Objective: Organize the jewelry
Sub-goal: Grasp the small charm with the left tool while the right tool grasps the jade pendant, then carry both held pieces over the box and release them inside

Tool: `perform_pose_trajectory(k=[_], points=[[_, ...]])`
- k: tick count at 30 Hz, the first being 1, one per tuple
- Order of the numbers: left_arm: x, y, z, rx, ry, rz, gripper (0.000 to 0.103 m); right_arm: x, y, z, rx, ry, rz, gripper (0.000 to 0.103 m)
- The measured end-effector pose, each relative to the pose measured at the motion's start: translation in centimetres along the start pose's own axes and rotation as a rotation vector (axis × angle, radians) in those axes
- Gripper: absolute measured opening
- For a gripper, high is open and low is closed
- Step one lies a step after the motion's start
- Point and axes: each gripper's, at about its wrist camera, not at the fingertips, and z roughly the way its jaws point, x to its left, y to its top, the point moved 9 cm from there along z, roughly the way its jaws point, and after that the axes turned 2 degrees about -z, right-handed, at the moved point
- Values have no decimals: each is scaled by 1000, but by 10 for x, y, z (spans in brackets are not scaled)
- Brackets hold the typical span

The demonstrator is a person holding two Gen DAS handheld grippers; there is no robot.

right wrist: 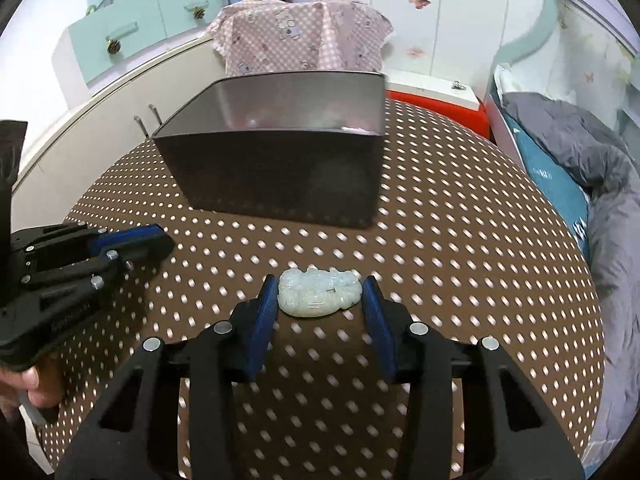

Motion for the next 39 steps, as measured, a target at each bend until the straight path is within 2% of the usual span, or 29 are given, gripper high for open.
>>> perform_pose_trajectory(k=[5, 10, 21, 29, 33, 39], points=[[0, -1, -11, -26, -4, 2, 8, -3, -2, -14, -15, 20, 16, 40], [3, 5, -30, -61, -2, -12, 8, -2, 14, -33, -62, 40, 6, 40], [7, 52, -87, -198, -8, -41, 8, 6, 72, -91, -207, 65, -61, 40], [-8, 110, -112, -283, -15, -13, 8, 14, 125, -122, -311, 89, -108, 40], [-12, 135, -112, -297, -22, -17, 8, 11, 149, -127, -335, 115, -101, 40], [-15, 156, -91, -255, -34, -23, 8, 6, 169, -110, -307, 137, -85, 40]])
